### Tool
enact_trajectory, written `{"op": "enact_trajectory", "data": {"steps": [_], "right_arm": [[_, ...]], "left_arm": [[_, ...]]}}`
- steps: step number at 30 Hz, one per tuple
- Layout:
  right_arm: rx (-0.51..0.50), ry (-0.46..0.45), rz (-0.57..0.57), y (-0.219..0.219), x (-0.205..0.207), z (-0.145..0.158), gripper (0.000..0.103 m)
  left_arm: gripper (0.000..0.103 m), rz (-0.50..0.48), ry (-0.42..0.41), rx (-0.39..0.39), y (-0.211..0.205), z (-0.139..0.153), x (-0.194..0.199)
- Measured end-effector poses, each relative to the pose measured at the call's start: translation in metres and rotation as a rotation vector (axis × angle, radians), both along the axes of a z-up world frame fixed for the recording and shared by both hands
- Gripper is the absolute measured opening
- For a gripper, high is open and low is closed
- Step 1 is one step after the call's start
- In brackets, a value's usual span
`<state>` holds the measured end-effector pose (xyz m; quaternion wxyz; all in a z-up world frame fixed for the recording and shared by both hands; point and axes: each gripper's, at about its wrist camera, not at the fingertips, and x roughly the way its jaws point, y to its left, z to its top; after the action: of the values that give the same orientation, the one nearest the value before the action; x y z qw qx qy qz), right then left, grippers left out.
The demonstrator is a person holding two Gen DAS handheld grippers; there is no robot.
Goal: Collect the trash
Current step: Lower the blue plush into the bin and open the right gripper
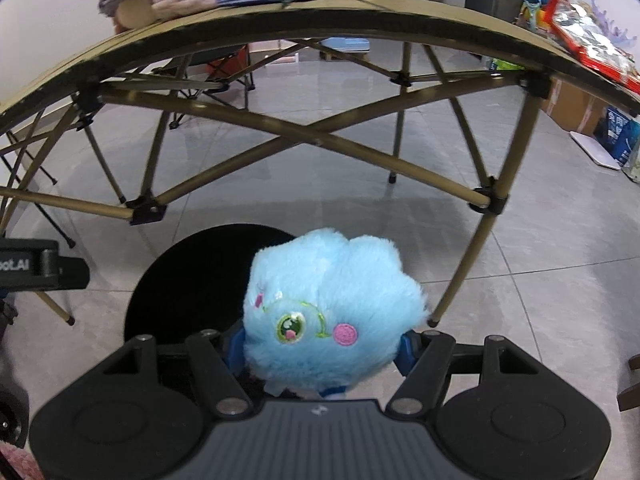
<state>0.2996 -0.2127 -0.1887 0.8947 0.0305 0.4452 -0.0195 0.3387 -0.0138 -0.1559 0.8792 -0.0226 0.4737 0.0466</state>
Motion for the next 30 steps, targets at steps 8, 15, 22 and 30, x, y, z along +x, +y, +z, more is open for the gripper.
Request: {"op": "enact_trajectory", "data": {"steps": [8, 15, 22, 30], "right_arm": [[0.002, 0.040, 0.023, 0.032, 0.017, -0.005, 0.067], [0.000, 0.061, 0.064, 0.061, 0.029, -0.010, 0.067], [0.004, 0.100, 0.080, 0.078, 0.038, -0.021, 0.067], [0.000, 0.121, 0.084, 0.088, 0.046, -0.030, 0.067]], "left_arm": [[0.103, 0.047, -0.002, 0.003, 0.028, 0.003, -0.007], [0.103, 0.098, 0.010, 0.009, 0.056, -0.001, -0.011], [0.103, 0.124, 0.031, 0.009, 0.078, -0.007, -0.014], [0.103, 0.148, 0.044, 0.014, 0.091, -0.012, -0.016]]}}
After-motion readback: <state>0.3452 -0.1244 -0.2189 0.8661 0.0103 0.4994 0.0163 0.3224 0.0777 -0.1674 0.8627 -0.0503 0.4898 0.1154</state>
